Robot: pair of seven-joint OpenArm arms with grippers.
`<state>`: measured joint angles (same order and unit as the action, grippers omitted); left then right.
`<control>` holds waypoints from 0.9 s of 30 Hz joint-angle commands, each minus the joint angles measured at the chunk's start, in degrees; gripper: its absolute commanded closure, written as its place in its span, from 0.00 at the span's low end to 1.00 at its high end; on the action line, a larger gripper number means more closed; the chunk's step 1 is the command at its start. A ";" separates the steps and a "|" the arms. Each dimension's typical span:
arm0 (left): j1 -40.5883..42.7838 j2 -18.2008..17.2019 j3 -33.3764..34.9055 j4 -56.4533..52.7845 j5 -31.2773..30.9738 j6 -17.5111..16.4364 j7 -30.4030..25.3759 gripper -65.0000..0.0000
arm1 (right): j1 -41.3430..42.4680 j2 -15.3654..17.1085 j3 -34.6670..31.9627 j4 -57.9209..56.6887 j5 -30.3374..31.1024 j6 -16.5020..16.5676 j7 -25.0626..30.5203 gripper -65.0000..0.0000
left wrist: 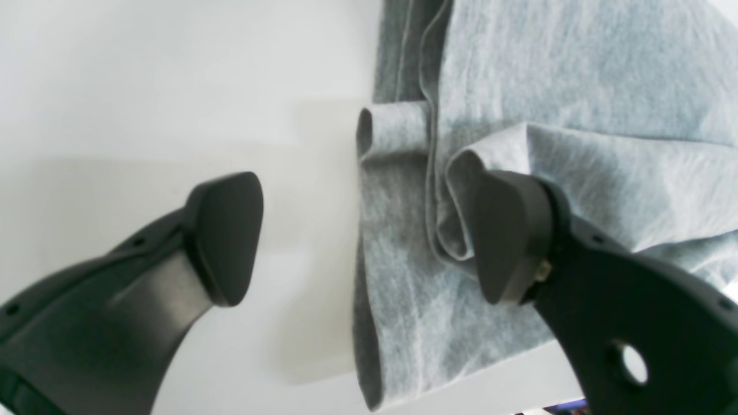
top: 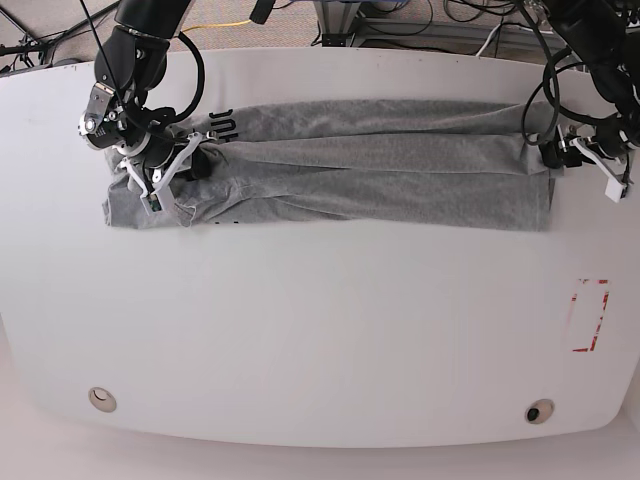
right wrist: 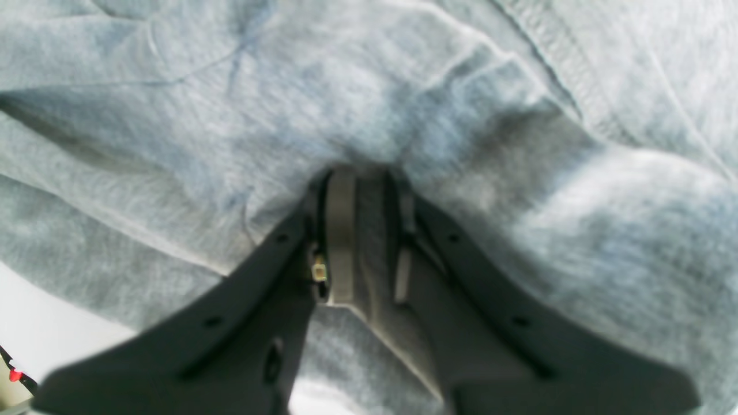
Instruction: Fold the T-shirt properly
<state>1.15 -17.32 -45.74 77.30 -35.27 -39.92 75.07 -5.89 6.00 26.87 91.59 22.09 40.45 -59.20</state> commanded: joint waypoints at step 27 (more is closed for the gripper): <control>1.01 0.13 11.58 1.25 -5.04 -0.08 -0.56 0.86 | 0.31 1.34 0.34 0.41 -1.38 -0.45 -1.77 0.87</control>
<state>2.81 -16.99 -35.00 77.32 -41.58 -39.92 74.32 -5.63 6.68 27.00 91.70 21.82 40.34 -59.99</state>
